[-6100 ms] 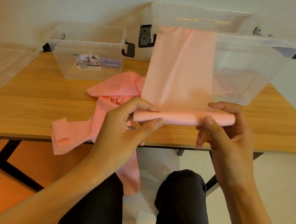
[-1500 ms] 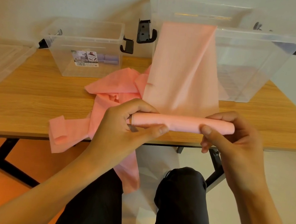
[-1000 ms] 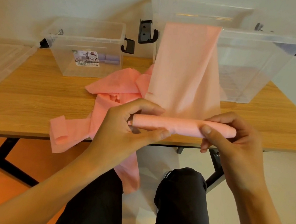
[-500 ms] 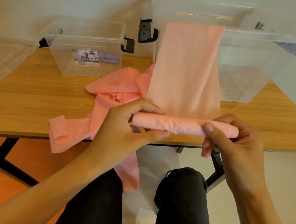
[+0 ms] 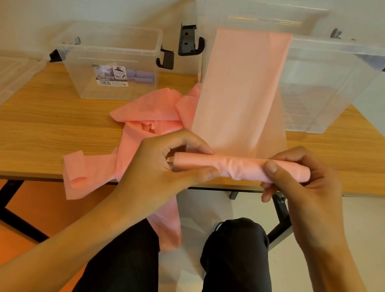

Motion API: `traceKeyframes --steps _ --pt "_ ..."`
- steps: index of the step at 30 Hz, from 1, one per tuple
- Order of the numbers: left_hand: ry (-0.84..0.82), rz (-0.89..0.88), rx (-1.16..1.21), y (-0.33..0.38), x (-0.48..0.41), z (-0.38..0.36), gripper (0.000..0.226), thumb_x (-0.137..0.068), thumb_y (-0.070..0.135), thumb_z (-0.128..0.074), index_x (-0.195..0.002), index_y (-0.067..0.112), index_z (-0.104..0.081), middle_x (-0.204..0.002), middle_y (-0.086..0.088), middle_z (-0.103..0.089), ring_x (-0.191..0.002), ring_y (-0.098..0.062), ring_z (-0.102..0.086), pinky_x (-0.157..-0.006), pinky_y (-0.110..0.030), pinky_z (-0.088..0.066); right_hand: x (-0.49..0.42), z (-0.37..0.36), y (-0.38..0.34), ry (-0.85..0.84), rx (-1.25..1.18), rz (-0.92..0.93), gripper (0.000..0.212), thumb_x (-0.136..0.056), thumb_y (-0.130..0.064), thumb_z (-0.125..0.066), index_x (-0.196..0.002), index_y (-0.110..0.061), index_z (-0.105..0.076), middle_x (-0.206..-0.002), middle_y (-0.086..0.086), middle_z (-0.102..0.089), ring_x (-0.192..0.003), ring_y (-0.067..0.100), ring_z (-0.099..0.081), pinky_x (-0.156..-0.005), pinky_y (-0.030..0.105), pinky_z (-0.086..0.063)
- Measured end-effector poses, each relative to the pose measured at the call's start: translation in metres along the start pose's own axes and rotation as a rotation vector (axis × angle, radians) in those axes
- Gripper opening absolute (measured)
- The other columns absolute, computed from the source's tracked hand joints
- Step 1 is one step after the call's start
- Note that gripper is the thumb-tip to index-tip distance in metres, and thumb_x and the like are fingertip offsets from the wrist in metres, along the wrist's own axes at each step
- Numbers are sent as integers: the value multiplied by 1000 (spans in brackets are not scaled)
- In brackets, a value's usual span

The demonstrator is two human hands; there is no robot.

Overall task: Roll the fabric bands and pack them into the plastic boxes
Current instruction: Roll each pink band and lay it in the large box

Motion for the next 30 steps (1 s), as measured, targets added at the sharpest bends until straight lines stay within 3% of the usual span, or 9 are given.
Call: traceKeyframes --steps 4,7,10,14,19,21,24,26,30 --pt "26 1 2 1 0 1 16 -79 21 -78 -93 14 -72 -80 -3 -69 -56 -11 -59 -49 -24 -48 2 -3 -1 -51 -23 7 44 -78 -41 -85 -104 -11 -66 -75 13 -66 -55 30 -63 -52 34 -54" --pt "41 8 -12 0 -1 1 12 -83 17 -77 -93 13 -72 -75 1 -67 -50 -11 -56 -50 -22 -46 3 -2 -1 -47 -25 6 39 -80 -34 -83 -96 -4 -65 -73 15 -66 -53 30 -61 -51 34 -53" --pt "45 30 40 0 0 -1 26 -78 22 -79 -102 15 -69 -83 -2 -68 -57 -12 -59 -49 -25 -49 3 2 2 -6 -5 -14 27 -82 -21 -74 -88 3 -64 -63 16 -64 -48 28 -58 -50 32 -51" --pt "12 34 23 0 1 -4 32 -72 18 -84 -101 15 -71 -90 5 -70 -66 -10 -63 -50 -26 -52 2 2 3 9 6 -37 28 -84 -25 -69 -86 2 -64 -60 14 -63 -46 26 -57 -49 30 -50" --pt "15 41 30 2 2 -3 17 -78 22 -77 -90 12 -72 -73 7 -67 -59 -6 -60 -50 -19 -47 1 -2 0 -68 -20 -25 45 -78 -39 -84 -109 -13 -66 -87 14 -68 -63 32 -66 -52 35 -55" --pt "11 42 24 2 1 -3 16 -78 24 -76 -89 13 -72 -71 8 -66 -59 -6 -59 -51 -19 -48 1 -1 0 -59 -16 -15 37 -79 -31 -82 -105 -11 -67 -89 13 -69 -65 32 -67 -52 34 -55" --pt "11 37 40 1 1 -3 24 -75 21 -80 -96 11 -72 -83 5 -70 -65 -6 -63 -52 -24 -52 2 0 0 -21 -3 -1 20 -81 -17 -74 -92 -3 -66 -78 14 -69 -59 28 -64 -50 33 -54" --pt "9 40 50 0 1 -2 26 -75 17 -82 -98 13 -73 -89 0 -71 -68 -8 -64 -52 -25 -53 2 1 0 -10 13 4 21 -81 -17 -73 -87 1 -65 -71 15 -66 -52 28 -61 -50 32 -53" --pt "7 53 69 -1 1 -4 18 -77 4 -81 -92 12 -73 -82 -7 -70 -57 -9 -63 -50 -21 -51 3 1 -3 -8 10 36 34 -83 -28 -81 -87 1 -63 -72 9 -65 -50 28 -57 -51 29 -50"
Point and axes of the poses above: each hand's wrist, its own x-axis away from the middle knuckle, its own z-axis out of the back of the hand, y = z × x, the point moved 6 cm from there along -x, towards the middle knuckle
